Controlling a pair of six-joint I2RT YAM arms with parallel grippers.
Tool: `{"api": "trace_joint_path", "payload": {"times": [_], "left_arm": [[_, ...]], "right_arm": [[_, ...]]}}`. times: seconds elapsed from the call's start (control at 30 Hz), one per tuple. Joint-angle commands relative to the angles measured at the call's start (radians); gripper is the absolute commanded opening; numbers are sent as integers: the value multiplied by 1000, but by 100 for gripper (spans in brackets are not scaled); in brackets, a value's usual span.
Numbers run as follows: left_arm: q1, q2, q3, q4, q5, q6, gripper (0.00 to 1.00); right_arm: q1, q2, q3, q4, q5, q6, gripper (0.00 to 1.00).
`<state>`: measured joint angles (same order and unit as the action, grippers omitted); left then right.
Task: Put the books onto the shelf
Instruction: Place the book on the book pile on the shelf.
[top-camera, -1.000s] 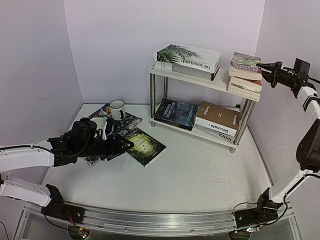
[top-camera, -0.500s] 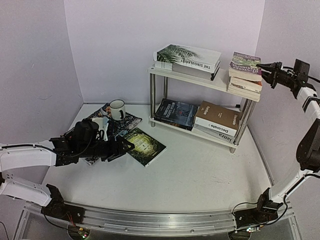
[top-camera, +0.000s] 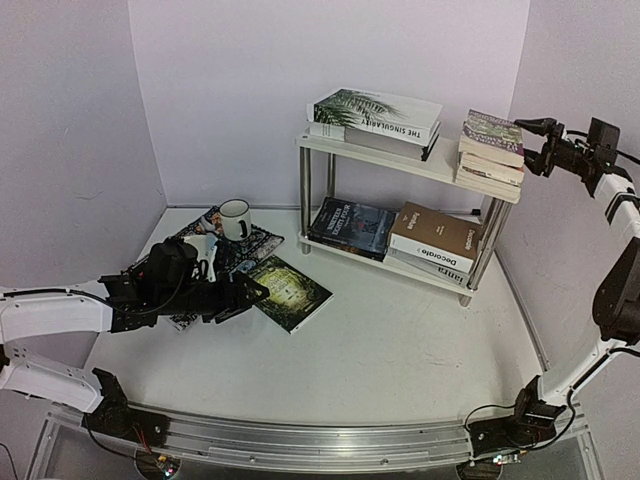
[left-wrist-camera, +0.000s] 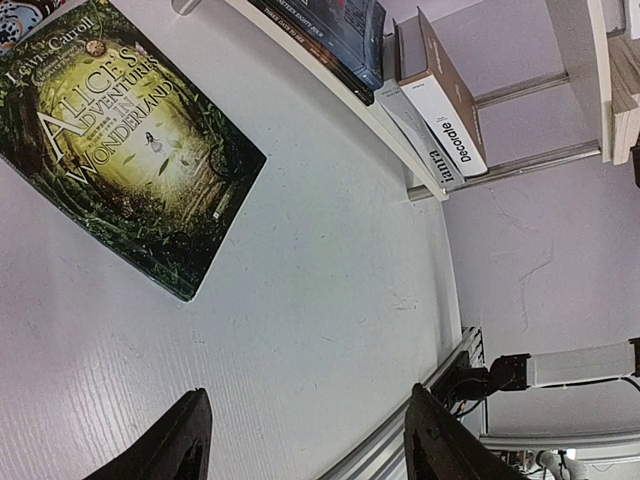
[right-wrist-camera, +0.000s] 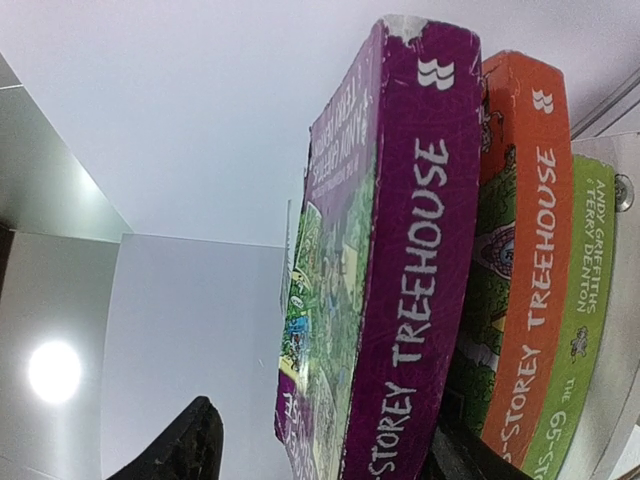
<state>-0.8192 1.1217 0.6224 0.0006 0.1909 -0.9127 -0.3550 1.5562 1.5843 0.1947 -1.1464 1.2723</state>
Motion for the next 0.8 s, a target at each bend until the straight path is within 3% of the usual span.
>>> {"api": "trace_joint_path", "payload": {"times": [0.0,0.17,0.77], "left_arm": [[1,-10,35,29,12,22,67],[0,-13,31,28,12,23,67],[0,41,64,32,32,41,68]], "right_arm": [[-4,-15,63,-48,5,-80,64],[-5,-7,148,-270,69,-219,66],[-5,52,375,-695,287,-491,67]]}}
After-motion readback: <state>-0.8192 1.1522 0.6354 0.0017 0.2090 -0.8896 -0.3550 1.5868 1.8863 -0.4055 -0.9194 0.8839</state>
